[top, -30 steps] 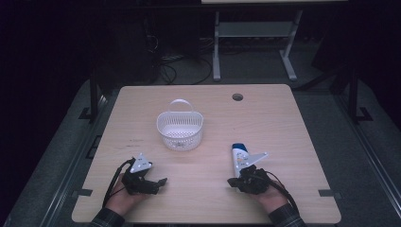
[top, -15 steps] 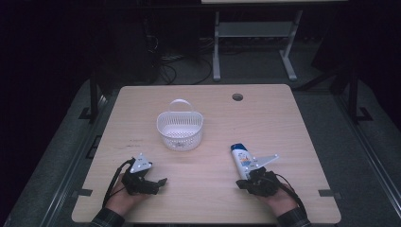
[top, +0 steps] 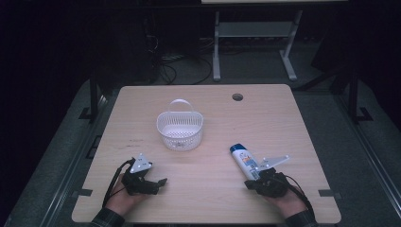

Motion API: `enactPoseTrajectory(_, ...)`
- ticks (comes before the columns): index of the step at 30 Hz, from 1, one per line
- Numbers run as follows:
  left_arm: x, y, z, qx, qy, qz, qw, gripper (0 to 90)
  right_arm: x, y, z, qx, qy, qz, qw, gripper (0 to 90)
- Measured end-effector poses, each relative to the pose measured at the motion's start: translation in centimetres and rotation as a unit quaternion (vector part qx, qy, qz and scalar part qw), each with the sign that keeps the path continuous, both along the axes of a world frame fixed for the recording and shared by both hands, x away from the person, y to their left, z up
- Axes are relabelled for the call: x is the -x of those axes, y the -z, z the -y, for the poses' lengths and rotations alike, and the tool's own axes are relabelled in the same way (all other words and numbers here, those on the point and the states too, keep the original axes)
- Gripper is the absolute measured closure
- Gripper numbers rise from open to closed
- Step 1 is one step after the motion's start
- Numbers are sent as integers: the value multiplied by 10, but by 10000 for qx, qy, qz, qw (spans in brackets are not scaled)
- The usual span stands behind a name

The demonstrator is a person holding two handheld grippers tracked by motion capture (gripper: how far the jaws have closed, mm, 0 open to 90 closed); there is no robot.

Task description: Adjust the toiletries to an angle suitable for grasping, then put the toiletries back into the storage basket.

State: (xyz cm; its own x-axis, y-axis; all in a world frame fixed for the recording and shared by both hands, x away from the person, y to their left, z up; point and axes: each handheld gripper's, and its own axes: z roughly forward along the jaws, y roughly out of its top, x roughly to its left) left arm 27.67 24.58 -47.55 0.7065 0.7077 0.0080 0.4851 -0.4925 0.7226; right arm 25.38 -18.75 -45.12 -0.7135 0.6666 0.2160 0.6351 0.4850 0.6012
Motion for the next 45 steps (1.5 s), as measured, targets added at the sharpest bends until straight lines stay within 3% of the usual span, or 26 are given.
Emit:
enactPoseTrajectory(13,0,0,0,-9,3,5,10000,125,4,2,21,42,222,-50,9997,895)
enactPoseTrajectory(17,0,0,0,-8,3,5,10000,125,4,1,23,-69,229,-84,9997,887)
enactPoseTrajectory(27,0,0,0,-5,-1,-7,10000,125,4,-7,21,-354,217,21,9991,756)
enactPoseTrajectory(32,0,0,0,-14,-3,-2,10000,125,3,-13,20,-441,289,78,9986,647)
enactPoseTrajectory(36,0,0,0,-8,3,-5,10000,125,2,-17,20,-473,301,207,9982,559)
enactPoseTrajectory(45,0,0,0,12,-1,-1,10000,124,0,-21,19,-377,374,366,9979,456)
